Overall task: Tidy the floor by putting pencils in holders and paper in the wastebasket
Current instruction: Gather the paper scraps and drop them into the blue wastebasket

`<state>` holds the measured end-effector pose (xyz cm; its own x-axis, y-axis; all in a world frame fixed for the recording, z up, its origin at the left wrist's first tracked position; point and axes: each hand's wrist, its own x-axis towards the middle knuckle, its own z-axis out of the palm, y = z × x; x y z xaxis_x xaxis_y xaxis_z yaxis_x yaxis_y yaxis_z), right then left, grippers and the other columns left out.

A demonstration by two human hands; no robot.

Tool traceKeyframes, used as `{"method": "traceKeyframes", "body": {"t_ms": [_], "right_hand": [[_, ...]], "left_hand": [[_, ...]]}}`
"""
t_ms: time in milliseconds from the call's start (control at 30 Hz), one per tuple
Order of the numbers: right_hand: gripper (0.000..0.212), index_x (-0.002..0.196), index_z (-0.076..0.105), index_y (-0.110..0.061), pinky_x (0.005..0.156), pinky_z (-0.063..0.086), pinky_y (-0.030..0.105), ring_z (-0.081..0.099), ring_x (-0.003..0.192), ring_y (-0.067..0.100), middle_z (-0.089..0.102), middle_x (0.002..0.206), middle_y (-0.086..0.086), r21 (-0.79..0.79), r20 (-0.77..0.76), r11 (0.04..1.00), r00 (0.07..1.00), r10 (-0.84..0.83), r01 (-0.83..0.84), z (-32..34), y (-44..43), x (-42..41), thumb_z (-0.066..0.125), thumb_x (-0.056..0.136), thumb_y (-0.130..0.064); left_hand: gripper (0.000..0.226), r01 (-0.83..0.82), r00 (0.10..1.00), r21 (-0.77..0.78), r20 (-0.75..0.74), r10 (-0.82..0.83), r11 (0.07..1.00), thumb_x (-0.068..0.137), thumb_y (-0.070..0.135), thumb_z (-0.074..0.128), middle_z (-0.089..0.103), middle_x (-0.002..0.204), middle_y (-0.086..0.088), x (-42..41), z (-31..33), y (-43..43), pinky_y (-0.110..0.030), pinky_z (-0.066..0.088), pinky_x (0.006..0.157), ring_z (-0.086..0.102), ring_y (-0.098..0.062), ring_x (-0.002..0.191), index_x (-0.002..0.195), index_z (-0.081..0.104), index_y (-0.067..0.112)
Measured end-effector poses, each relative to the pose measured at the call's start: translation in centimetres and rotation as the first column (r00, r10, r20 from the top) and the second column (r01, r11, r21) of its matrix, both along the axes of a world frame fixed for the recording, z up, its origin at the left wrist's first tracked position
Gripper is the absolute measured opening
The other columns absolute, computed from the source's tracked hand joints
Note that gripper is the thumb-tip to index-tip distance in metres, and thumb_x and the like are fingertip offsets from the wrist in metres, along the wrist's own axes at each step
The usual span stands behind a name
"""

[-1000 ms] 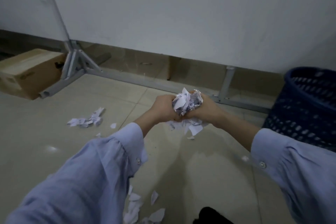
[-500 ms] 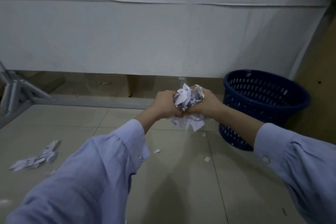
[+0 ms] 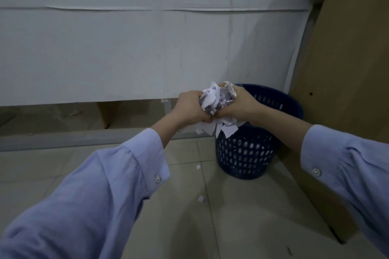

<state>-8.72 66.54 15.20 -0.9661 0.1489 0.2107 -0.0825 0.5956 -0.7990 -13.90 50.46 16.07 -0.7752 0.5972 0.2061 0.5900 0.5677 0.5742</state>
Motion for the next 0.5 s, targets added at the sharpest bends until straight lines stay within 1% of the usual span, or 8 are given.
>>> {"method": "traceKeyframes", "body": {"t_ms": [67,133,167,267,300,367,433,500], "right_hand": [[0.041,0.097,0.067,-0.020,0.060,0.047,0.006,0.064,0.075,-0.007,0.069,0.086,-0.011,0.041,0.008,0.999,1.000,-0.030,0.030,-0.3,2.5,-0.2,0.086,0.062,-0.011],[0.026,0.081,0.061,-0.026,0.058,0.042,0.003,0.059,0.065,-0.016,0.062,0.075,-0.015,0.105,0.025,0.993,0.998,-0.053,0.050,-0.5,4.3,-0.3,0.079,0.072,-0.009],[0.028,0.079,0.057,-0.029,0.057,0.041,0.001,0.057,0.063,-0.018,0.059,0.075,-0.016,0.113,0.018,0.991,0.998,-0.067,0.065,-0.7,5.5,-0.5,0.077,0.074,-0.009],[0.045,0.090,0.055,-0.035,0.062,0.047,0.002,0.059,0.070,-0.011,0.060,0.085,-0.018,0.022,-0.003,0.996,0.997,-0.082,0.082,-1.6,8.8,-0.4,0.083,0.067,-0.010],[0.044,0.088,0.055,-0.035,0.062,0.048,0.004,0.059,0.070,-0.009,0.061,0.084,-0.017,0.015,-0.002,0.996,0.996,-0.092,0.092,-1.8,9.8,-0.5,0.084,0.066,-0.011],[0.030,0.077,0.056,-0.031,0.062,0.048,0.011,0.057,0.063,-0.009,0.060,0.074,-0.014,0.068,0.009,0.989,0.991,-0.132,0.132,-2.2,11.2,-1.2,0.080,0.068,-0.015],[0.026,0.066,0.052,-0.028,0.056,0.043,0.007,0.054,0.053,-0.014,0.055,0.065,-0.013,0.113,0.016,0.980,0.986,-0.167,0.164,-2.5,12.1,-2.1,0.076,0.071,-0.018],[0.031,0.062,0.046,-0.034,0.054,0.037,0.004,0.051,0.050,-0.015,0.049,0.062,-0.017,0.150,0.007,0.971,0.982,-0.191,0.188,-3.0,12.8,-2.9,0.072,0.072,-0.021]], "left_hand": [[0.033,0.010,1.000,0.008,-0.009,-0.010,1.000,0.061,0.017,0.082,0.060,0.082,-0.002,-0.1,-0.3,2.8,-0.019,0.037,0.050,0.054,-0.015,0.073,0.088,0.064,0.009],[0.033,0.017,1.000,0.013,-0.012,-0.017,1.000,0.062,0.015,0.082,0.060,0.083,-0.004,-0.2,-0.6,4.9,-0.022,0.037,0.058,0.055,-0.018,0.076,0.089,0.064,0.005],[0.033,0.020,1.000,0.018,-0.015,-0.020,1.000,0.063,0.015,0.081,0.061,0.083,-0.006,-0.3,-0.7,6.1,-0.022,0.036,0.059,0.056,-0.019,0.077,0.089,0.064,0.004],[0.028,0.035,0.999,0.028,-0.039,-0.034,0.999,0.065,0.014,0.080,0.064,0.086,-0.009,-0.8,-1.2,9.1,-0.019,0.032,0.057,0.057,-0.021,0.078,0.084,0.062,0.006],[0.029,0.039,0.998,0.030,-0.050,-0.037,0.999,0.065,0.015,0.080,0.066,0.089,-0.010,-1.0,-1.4,10.1,-0.019,0.032,0.057,0.058,-0.022,0.079,0.086,0.062,0.005],[0.032,0.036,0.996,0.024,-0.083,-0.034,0.999,0.067,0.016,0.079,0.068,0.094,-0.013,-1.5,-1.9,11.8,-0.024,0.036,0.062,0.062,-0.026,0.086,0.091,0.064,0.003],[0.032,0.036,0.994,0.017,-0.099,-0.034,0.999,0.067,0.017,0.079,0.067,0.094,-0.013,-2.1,-2.5,13.2,-0.027,0.039,0.064,0.061,-0.027,0.087,0.091,0.062,0.004],[0.030,0.038,0.995,0.001,-0.089,-0.038,0.999,0.068,0.017,0.078,0.062,0.084,-0.006,-2.9,-3.1,14.5,-0.026,0.039,0.061,0.057,-0.022,0.081,0.088,0.059,0.007]]}}
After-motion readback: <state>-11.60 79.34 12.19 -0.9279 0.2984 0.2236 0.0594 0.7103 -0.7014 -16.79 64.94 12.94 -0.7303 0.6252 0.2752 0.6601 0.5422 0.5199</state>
